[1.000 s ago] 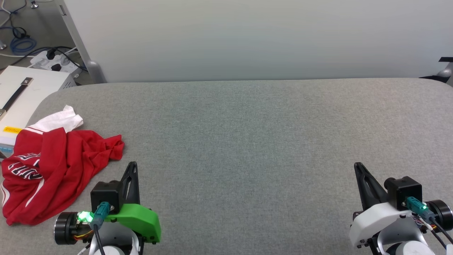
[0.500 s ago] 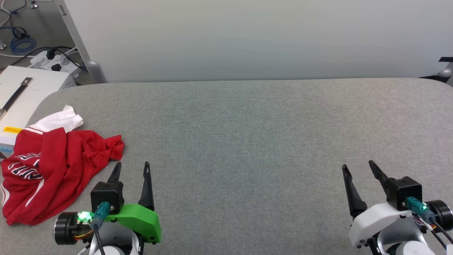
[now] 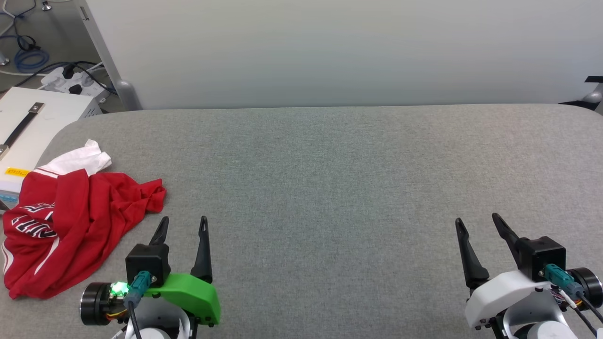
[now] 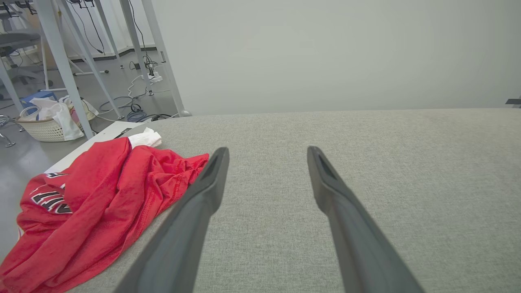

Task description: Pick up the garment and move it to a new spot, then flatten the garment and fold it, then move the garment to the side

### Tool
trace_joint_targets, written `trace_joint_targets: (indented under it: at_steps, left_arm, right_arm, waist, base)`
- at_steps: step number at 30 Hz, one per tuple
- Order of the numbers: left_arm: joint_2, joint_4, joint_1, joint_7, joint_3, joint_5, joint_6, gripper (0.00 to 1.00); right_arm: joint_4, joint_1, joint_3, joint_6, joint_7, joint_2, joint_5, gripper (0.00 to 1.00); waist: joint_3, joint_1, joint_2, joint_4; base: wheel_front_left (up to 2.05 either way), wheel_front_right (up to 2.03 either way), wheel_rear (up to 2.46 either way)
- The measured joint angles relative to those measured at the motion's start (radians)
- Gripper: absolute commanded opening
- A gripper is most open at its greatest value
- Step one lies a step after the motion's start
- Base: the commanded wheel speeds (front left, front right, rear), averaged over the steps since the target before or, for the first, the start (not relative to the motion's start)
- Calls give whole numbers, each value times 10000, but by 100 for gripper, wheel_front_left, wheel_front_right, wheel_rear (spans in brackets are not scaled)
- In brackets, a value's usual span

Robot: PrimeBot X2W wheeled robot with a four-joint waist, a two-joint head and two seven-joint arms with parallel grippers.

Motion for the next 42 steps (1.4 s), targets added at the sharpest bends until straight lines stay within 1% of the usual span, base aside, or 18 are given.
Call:
trace_joint_targets:
  at_steps: [16, 27, 34, 42]
  left_arm:
    - [0, 88, -28, -337, -182, -291, -75, 100]
    - [0, 272, -175, -562, -303, -458, -107, 100]
    - [0, 357, -311, -704, -330, -612, -117, 100]
    - [-2, 527, -360, -899, -196, -779, -130, 100]
  right_arm:
    - [-153, -1, -199, 0, -207, 0, 445, 100]
    - [-341, -1, -253, 0, -263, 0, 535, 100]
    - [-527, 0, -184, 0, -290, 0, 539, 100]
    - [-792, 0, 35, 0, -284, 2, 533, 100]
  waist:
    - [-7, 0, 0, 16]
    - [6, 0, 0, 83]
    - [10, 0, 0, 322]
    - [15, 0, 0, 892]
  base:
    - [0, 0, 0]
    - [0, 0, 0]
    - [0, 0, 0]
    - [0, 0, 0]
